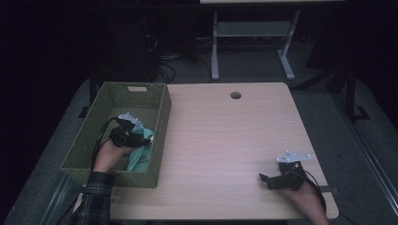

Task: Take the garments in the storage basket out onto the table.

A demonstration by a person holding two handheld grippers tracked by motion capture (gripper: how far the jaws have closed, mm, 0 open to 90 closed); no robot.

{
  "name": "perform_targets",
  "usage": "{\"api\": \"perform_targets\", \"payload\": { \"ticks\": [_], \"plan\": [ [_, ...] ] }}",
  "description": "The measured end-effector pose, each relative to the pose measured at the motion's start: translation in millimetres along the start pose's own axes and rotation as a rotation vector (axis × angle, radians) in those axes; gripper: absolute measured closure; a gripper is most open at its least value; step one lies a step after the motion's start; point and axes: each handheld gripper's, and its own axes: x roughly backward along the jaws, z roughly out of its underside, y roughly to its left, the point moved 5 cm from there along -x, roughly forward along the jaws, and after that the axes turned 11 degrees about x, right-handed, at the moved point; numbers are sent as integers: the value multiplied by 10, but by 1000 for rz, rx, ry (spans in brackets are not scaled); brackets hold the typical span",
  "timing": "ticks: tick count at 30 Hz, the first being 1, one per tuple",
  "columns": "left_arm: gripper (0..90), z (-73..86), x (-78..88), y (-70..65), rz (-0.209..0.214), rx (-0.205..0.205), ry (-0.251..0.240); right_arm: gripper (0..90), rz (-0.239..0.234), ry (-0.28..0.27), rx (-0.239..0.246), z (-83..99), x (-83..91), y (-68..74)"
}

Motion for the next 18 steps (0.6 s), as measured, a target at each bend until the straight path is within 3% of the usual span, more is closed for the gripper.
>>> {"api": "perform_targets", "payload": {
  "ticks": [3,7,8,12,18],
  "plan": [
    [557,10,-5,-2,-4,2,11,20,0,0,0,0,0,0],
    [710,17,1,-7,3,10,25,20,-1,0,0,0,0,0],
    [710,19,3,-6,3,12,29,20,-1,0,0,0,0,0],
    [808,22,22,5,3,40,40,20,0,0,0,0,0,0],
    [832,-6,91,25,-6,72,1,20,0,0,0,0,0,0]
  ]
}}
